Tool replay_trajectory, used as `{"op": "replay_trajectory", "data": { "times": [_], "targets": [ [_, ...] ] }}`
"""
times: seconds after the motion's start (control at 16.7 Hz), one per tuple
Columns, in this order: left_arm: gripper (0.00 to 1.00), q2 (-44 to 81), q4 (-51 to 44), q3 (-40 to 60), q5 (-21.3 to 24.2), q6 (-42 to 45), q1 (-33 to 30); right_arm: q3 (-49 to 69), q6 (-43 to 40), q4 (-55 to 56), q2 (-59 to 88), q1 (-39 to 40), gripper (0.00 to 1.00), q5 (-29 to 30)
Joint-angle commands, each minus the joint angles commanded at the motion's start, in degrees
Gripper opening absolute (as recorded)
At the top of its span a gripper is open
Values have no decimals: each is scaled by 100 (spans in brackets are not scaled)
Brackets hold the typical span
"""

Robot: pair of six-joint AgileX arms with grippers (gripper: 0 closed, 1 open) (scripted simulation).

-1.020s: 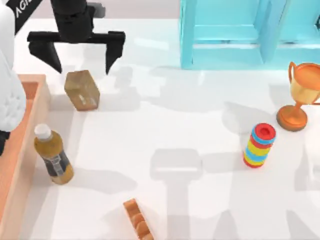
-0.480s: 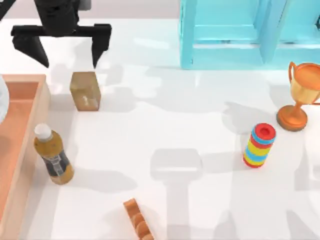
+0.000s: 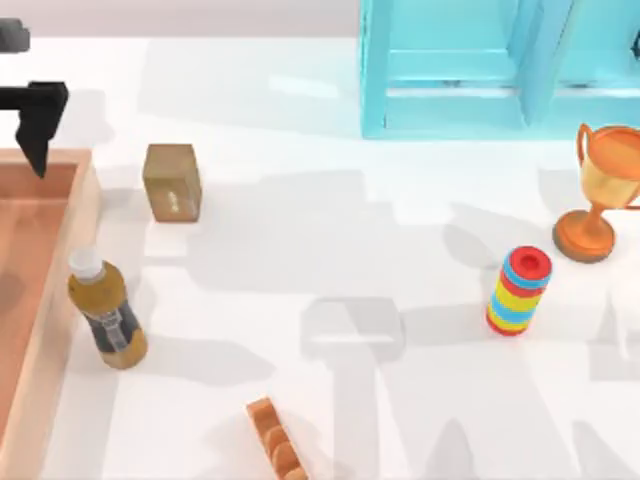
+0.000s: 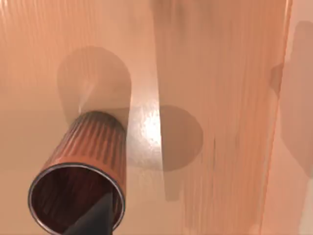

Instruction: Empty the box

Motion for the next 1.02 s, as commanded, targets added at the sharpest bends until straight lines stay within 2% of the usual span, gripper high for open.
{"op": "replay_trajectory", "data": {
  "times": [0.3,0.72,1.02],
  "targets": [
    [100,-948,327,-1134,-12,643,720,0,0,0,0,0,100,0],
    [100,-922,414,-1196,-13,660,737,0,0,0,0,0,100,0],
    [100,-756,1317,-1924,-11,641,719,0,0,0,0,0,100,0]
  ]
}}
